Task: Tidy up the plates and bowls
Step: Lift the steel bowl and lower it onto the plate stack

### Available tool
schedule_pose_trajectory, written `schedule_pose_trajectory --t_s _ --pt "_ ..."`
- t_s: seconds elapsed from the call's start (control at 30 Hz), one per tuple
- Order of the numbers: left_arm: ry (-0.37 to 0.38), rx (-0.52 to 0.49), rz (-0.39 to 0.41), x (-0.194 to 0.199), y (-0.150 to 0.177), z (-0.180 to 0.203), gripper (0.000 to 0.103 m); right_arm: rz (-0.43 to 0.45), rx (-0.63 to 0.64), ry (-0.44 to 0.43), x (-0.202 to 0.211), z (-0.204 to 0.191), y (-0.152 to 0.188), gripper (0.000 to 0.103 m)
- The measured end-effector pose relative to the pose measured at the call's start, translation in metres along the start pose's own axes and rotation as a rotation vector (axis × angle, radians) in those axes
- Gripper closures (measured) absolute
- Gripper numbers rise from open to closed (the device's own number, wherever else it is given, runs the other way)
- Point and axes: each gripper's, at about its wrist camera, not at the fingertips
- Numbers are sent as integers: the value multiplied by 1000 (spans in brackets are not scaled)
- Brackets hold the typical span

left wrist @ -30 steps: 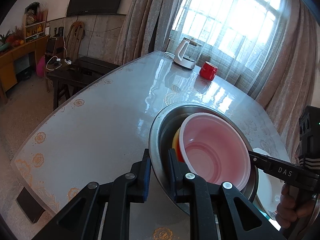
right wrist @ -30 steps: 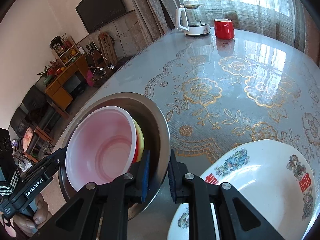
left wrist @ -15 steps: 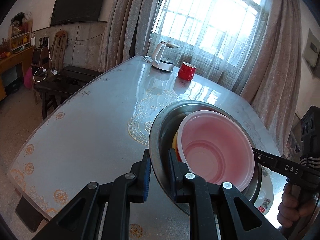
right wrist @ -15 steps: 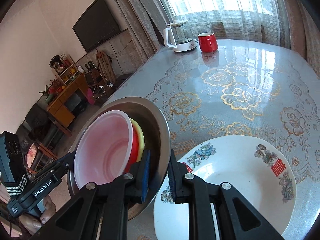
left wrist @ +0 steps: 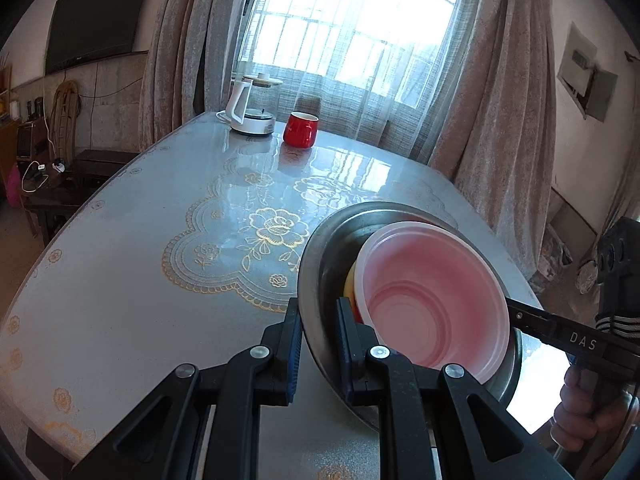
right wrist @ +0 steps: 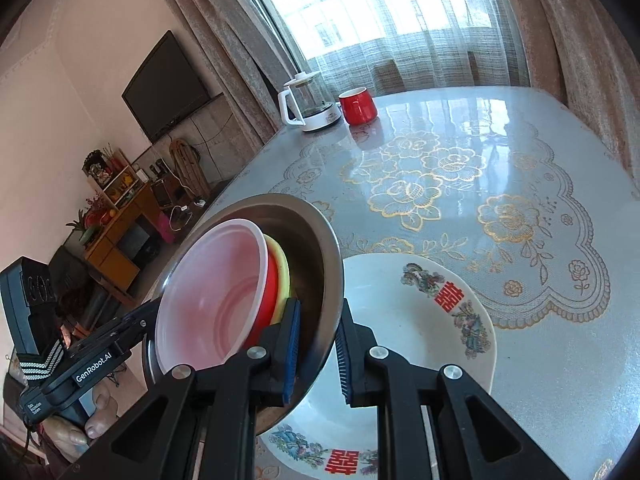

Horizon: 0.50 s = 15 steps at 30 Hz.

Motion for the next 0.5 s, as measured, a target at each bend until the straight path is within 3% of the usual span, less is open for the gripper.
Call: schedule_pose_trajectory --t_s 0.5 --pt "54 -99 -85 -25 16 56 86 36 -131 80 36 56 25 85"
Point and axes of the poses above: each gripper's, at about its wrist camera, not at the fingertips, and x roughly against the way its jaws point, z to its right, y to its underside, and after that the axes turned 12 degrees about -y, right-handed
